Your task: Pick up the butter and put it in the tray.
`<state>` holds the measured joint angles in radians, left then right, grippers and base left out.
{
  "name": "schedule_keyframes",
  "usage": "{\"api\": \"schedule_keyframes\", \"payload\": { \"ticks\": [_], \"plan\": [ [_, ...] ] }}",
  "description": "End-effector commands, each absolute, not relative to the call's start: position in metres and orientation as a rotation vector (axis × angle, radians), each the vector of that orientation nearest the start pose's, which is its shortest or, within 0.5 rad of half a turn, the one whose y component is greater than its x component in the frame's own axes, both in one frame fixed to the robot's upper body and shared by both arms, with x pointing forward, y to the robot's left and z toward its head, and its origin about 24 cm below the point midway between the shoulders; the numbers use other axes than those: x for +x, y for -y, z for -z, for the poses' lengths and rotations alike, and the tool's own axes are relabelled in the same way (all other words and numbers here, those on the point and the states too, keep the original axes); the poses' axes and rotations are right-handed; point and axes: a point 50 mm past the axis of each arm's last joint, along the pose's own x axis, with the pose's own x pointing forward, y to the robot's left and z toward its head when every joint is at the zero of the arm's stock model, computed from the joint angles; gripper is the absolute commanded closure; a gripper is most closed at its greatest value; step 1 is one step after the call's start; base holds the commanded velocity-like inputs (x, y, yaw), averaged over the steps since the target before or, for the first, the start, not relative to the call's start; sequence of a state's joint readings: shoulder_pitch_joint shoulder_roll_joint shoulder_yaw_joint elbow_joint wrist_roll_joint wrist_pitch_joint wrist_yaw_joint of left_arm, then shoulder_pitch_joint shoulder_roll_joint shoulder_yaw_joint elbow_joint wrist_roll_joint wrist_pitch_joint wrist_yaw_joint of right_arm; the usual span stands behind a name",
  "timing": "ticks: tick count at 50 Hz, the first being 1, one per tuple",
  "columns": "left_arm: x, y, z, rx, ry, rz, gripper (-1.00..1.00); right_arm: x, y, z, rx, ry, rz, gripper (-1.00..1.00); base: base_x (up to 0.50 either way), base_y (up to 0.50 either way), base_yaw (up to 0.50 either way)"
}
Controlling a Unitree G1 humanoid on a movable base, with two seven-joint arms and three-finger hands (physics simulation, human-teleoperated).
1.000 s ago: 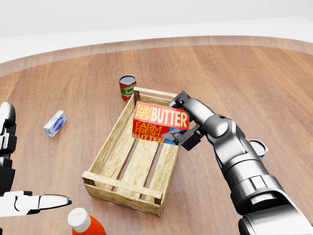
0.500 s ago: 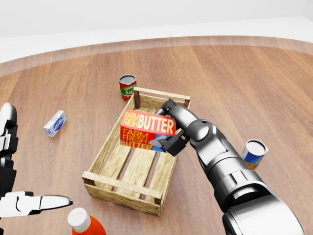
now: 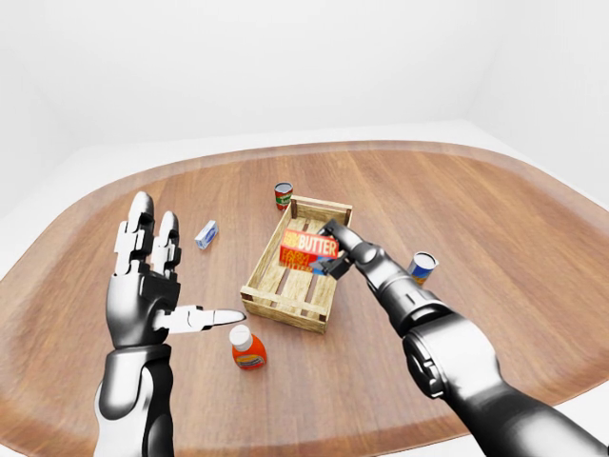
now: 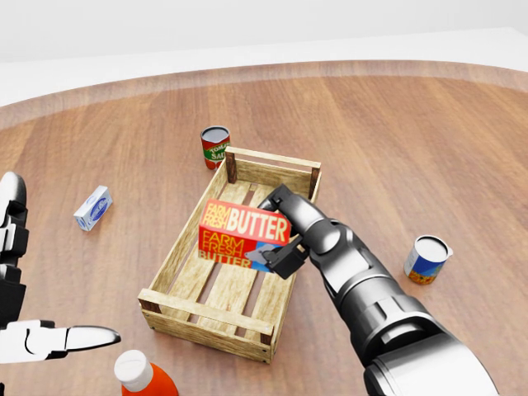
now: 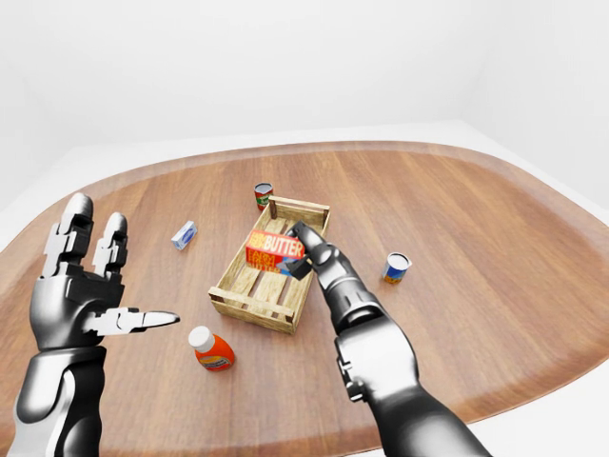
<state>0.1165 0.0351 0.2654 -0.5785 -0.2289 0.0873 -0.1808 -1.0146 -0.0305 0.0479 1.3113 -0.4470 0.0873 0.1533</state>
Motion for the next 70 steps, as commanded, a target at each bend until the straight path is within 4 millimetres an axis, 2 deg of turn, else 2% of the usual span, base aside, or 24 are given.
{"api": "schedule_keyframes", "payload": {
  "ticks": [1,18,32,33,34,36,37,64,70],
  "plan": [
    [0.207,-0.205,-0.144,-0.063,0.413,-0.033,-1.00,0.388,0.084,-0.059,-0.582,-0.386,-0.360,1.00,0.00,0.00,0.00],
    [0.207,-0.205,-0.143,-0.065,0.411,-0.033,-1.00,0.381,0.077,-0.047,-0.586,-0.414,-0.371,1.00,0.00,0.00,0.00],
    [0.206,-0.205,-0.144,-0.066,0.416,-0.034,-1.00,0.381,0.078,-0.047,-0.578,-0.416,-0.363,1.00,0.00,0.00,0.00],
    [0.207,-0.205,-0.143,-0.067,0.413,-0.032,-1.00,0.381,0.079,-0.047,-0.574,-0.418,-0.361,0.46,0.00,0.00,0.00],
    [0.207,-0.205,-0.143,-0.066,0.412,-0.033,-1.00,0.381,0.079,-0.046,-0.569,-0.420,-0.359,0.30,0.00,0.00,0.00],
    [0.206,-0.205,-0.144,-0.066,0.416,-0.033,-1.00,0.380,0.079,-0.045,-0.570,-0.424,-0.360,-0.34,0.00,0.00,0.00],
    [0.206,-0.205,-0.144,-0.066,0.416,-0.032,-1.00,0.380,0.079,-0.044,-0.564,-0.429,-0.366,-1.00,0.00,0.00,0.00],
    [0.206,-0.205,-0.143,-0.066,0.412,-0.031,-1.00,0.380,0.077,-0.045,-0.578,-0.420,-0.371,-1.00,0.00,0.00,0.00],
    [0.207,-0.205,-0.144,-0.065,0.415,-0.033,-1.00,0.385,0.073,-0.057,-0.585,-0.379,-0.375,-1.00,0.00,0.00,0.00]
  ]
}}
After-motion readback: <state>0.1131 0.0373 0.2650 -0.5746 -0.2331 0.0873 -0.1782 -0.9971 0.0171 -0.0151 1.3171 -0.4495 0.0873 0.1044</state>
